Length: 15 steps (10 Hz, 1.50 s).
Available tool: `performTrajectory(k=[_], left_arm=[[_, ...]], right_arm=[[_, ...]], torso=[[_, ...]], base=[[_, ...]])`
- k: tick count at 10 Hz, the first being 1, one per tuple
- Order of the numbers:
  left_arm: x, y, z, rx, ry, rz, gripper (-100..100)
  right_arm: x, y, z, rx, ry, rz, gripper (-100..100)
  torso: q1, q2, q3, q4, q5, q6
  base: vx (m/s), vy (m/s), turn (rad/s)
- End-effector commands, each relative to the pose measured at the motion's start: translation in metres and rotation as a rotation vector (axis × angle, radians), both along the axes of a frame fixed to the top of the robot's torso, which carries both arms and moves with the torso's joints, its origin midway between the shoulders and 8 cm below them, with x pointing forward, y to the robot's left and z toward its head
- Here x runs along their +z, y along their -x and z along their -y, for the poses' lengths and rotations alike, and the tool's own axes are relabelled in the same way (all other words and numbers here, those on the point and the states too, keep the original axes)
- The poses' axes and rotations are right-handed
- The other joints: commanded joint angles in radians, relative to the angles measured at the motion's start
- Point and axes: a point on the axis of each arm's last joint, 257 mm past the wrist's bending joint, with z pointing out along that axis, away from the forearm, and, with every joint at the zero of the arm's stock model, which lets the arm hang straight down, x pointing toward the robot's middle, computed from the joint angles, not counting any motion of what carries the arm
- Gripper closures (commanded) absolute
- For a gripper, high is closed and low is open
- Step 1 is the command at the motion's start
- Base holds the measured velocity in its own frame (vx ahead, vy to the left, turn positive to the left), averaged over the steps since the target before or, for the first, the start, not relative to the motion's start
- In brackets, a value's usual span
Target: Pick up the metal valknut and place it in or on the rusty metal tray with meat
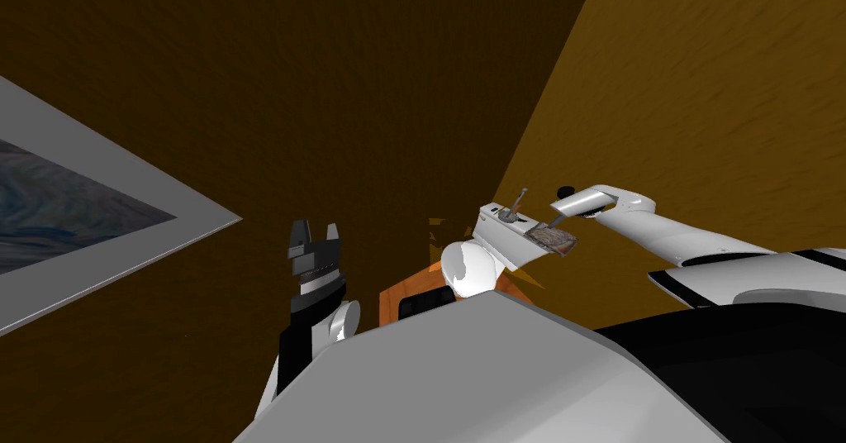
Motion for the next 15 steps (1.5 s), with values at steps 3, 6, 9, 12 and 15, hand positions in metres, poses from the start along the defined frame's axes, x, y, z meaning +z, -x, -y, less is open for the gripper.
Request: performTrajectory(k=[3, 6, 9, 12, 15], left_arm=[[0.0, 0.0, 0.0, 0.0, 0.0, 0.0, 0], [0.0, 0.0, 0.0, 0.0, 0.0, 0.0, 0], [0.0, 0.0, 0.0, 0.0, 0.0, 0.0, 0], [0.0, 0.0, 0.0, 0.0, 0.0, 0.0, 0], [0.0, 0.0, 0.0, 0.0, 0.0, 0.0, 0]], right_arm=[[0.0, 0.0, 0.0, 0.0, 0.0, 0.0, -100], [0.0, 0.0, 0.0, 0.0, 0.0, 0.0, 0], [0.034, -0.008, -0.006, 0.003, 0.007, 0.002, -100], [0.067, -0.015, -0.015, 0.01, 0.014, 0.0, -100], [0.06, -0.013, -0.013, 0.008, 0.013, 0.001, 0]], torso=[[0.001, 0.0, 0.0, 0.0, 0.0, 0.0], [0.001, 0.0, 0.0, 0.0, 0.0, 0.0], [0.001, 0.0, 0.0, 0.0, 0.0, 0.0], [0.001, 0.0, 0.0, 0.0, 0.0, 0.0], [0.001, 0.0, 0.0, 0.0, 0.0, 0.0]], base=[[0.0, 0.0, 0.0], [0.0, 0.0, 0.0], [0.0, 0.0, 0.0], [0.0, 0.0, 0.0], [0.0, 0.0, 0.0]])
